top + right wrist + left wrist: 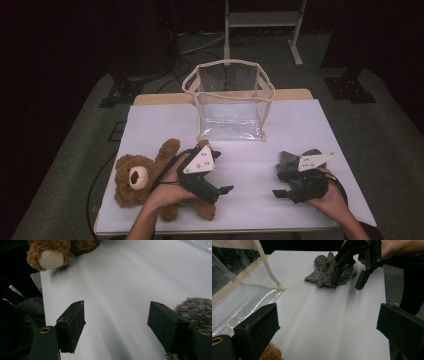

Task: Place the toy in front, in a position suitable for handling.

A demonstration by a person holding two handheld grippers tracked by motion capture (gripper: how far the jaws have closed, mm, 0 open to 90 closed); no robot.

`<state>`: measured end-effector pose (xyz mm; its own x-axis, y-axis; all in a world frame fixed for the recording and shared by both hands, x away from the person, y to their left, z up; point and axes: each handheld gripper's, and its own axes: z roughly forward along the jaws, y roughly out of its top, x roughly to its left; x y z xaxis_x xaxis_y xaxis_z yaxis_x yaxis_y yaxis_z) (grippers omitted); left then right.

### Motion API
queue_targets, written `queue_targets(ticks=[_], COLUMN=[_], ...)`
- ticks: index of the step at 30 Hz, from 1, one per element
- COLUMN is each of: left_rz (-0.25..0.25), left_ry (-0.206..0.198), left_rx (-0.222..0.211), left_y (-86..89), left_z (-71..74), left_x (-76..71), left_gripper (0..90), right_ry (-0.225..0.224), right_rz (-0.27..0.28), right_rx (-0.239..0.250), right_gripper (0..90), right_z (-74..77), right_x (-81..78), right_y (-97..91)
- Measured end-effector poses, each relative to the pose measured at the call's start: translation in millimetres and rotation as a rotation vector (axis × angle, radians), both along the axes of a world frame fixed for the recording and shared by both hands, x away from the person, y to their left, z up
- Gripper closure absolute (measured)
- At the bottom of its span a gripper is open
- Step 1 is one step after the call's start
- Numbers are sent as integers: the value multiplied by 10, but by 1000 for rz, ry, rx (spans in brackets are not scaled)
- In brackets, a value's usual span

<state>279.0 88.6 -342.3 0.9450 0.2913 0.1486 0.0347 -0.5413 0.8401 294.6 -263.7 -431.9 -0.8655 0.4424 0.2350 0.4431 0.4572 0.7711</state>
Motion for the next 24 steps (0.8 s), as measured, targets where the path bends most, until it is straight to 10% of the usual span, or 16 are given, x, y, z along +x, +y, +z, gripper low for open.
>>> queue_targets(ticks=[24], left_rz=[-1], left_ry=[-87], left_rx=[-11], left_y=[831], left_z=[162], left_x=[17], left_gripper=[33], right_ry=[1], right_rz=[-10], right_rx=[6], right_gripper=[285], right_z=[-5], right_x=[4], right_y=[4])
